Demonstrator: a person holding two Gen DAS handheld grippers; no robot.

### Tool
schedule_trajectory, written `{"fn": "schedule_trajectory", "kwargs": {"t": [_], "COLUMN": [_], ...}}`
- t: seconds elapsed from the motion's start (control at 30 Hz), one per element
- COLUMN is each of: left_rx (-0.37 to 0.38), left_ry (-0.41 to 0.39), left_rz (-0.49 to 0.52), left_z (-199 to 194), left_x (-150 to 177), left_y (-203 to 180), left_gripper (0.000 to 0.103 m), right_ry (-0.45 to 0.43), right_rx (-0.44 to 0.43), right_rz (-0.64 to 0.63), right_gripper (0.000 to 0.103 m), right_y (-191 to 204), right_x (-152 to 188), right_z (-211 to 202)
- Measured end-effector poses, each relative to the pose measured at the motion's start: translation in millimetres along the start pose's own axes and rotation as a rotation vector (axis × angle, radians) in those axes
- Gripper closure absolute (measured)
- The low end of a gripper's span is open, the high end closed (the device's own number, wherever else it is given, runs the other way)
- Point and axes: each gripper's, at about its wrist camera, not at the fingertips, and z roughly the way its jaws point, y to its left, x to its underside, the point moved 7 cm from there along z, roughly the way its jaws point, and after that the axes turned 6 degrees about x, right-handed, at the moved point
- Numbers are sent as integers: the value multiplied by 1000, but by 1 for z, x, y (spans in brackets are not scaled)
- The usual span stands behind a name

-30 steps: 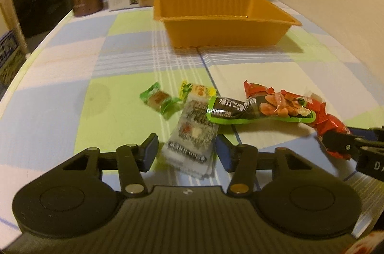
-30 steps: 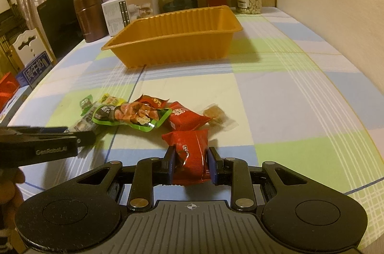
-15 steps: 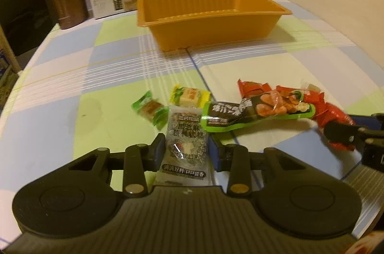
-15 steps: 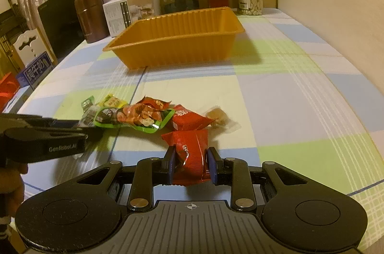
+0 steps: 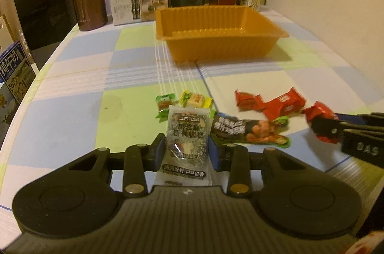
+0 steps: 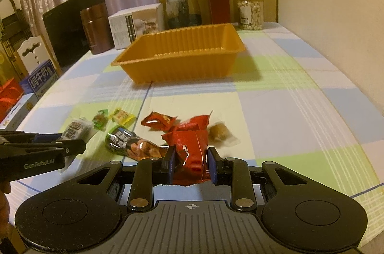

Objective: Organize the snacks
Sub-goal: 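Carry both packets into the orange tray with the left and right tools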

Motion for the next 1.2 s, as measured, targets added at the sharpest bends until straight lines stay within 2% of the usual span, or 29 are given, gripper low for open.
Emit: {"fn": "schedule_trajectory", "kwargs": {"t": [0.67, 0.93, 1.2], "left_rx": [63, 96, 93], "left_ry": [-63, -100, -147], "left_rz": [2, 17, 32], "left_z": [-25, -15, 6], "left_x": [-25, -57, -96], "left_y": [-33, -40, -34], "left_gripper": [69, 69, 69], "right_ry": [-67, -95, -127], "right_rx": [16, 29, 36], "right_rz": [22, 27, 43], "right_gripper": [75, 75, 75], "right_y": [-11, -22, -32], "right_x": [-19, -48, -85], "right_z": [-30, -23, 1]}}
